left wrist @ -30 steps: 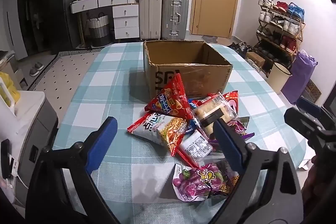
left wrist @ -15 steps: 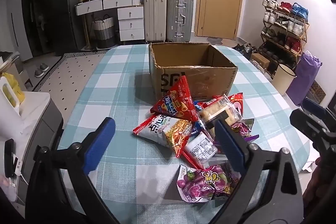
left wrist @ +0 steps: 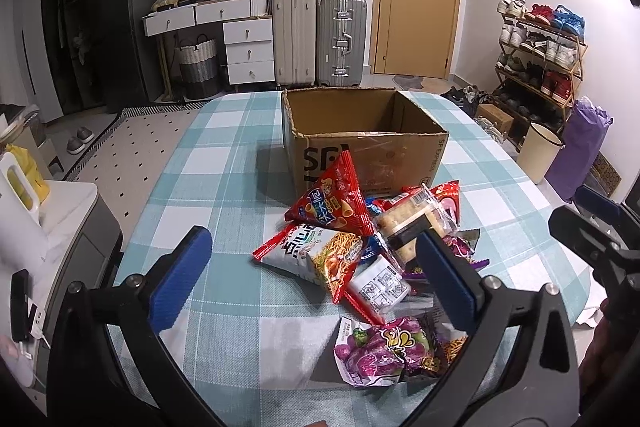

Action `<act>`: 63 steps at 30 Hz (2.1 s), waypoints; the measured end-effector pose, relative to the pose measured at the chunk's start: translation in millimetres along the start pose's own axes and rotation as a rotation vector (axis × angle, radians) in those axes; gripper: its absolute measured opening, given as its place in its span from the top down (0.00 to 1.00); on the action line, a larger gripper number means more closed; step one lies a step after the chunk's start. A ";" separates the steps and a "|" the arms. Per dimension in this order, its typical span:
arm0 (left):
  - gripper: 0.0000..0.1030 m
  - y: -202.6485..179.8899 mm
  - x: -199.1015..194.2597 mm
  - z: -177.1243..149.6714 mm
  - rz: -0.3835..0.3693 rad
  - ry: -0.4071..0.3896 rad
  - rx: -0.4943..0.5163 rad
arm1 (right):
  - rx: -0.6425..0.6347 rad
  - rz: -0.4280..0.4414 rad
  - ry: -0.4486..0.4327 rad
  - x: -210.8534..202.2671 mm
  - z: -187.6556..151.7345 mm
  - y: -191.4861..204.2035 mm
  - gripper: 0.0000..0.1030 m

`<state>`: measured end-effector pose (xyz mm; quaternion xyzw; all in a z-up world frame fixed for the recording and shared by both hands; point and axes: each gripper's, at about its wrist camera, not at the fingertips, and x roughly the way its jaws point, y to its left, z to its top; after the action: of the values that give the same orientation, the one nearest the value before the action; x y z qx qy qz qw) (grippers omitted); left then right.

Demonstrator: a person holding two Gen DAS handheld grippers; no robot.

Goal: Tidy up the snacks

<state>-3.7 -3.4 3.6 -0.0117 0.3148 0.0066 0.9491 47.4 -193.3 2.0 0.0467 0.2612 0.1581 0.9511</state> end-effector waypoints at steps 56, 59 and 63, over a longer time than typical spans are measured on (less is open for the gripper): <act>0.01 7.1 -8.6 -12.8 -0.006 0.013 -0.019 | -0.007 0.035 0.055 -1.6 -18.0 7.2 0.00; 0.01 7.7 -7.2 -15.4 -0.007 0.019 -0.018 | 0.003 0.037 0.089 6.5 -28.2 5.2 0.00; 0.02 8.3 -6.2 -18.1 -0.008 0.025 -0.015 | 0.036 0.058 0.143 20.6 -40.8 1.6 0.00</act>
<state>-19.6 4.4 -7.3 -0.0201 0.3265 0.0053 0.9450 42.9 -184.8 -42.8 0.0600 0.3299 0.1838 0.9240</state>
